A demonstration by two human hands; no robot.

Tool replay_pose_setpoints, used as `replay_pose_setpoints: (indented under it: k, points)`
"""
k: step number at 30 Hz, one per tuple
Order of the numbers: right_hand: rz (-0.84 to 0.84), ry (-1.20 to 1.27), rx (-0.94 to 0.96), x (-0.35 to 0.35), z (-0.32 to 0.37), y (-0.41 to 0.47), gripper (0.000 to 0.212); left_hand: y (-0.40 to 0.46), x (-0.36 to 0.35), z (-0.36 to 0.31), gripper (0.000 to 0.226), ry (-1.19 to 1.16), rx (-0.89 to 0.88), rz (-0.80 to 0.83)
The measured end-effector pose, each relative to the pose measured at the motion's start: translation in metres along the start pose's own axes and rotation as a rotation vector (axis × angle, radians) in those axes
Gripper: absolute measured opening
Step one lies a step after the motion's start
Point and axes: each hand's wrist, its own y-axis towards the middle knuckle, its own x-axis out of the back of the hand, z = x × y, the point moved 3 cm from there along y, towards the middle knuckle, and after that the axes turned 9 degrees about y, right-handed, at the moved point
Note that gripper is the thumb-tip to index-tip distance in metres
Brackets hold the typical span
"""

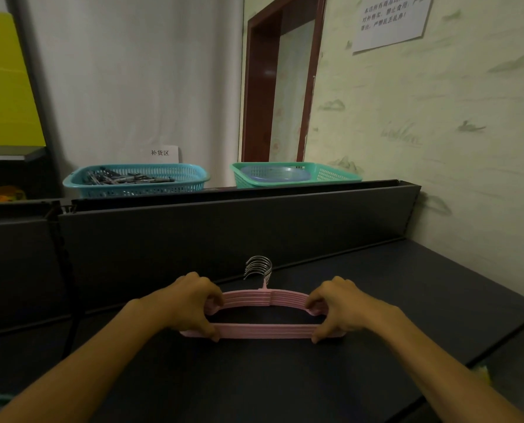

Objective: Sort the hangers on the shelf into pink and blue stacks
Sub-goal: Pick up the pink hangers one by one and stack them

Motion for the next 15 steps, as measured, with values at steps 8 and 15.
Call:
replay_pose_setpoints:
  k: [8, 15]
  points:
    - [-0.043, 0.014, 0.016, -0.002, 0.0, -0.007, 0.073, -0.007, -0.008, 0.005, 0.062, -0.082, 0.026, -0.073]
    - [-0.153, 0.1, 0.124, 0.0, 0.006, -0.028, 0.081, -0.043, -0.023, 0.001, 0.065, -0.183, 0.029, -0.284]
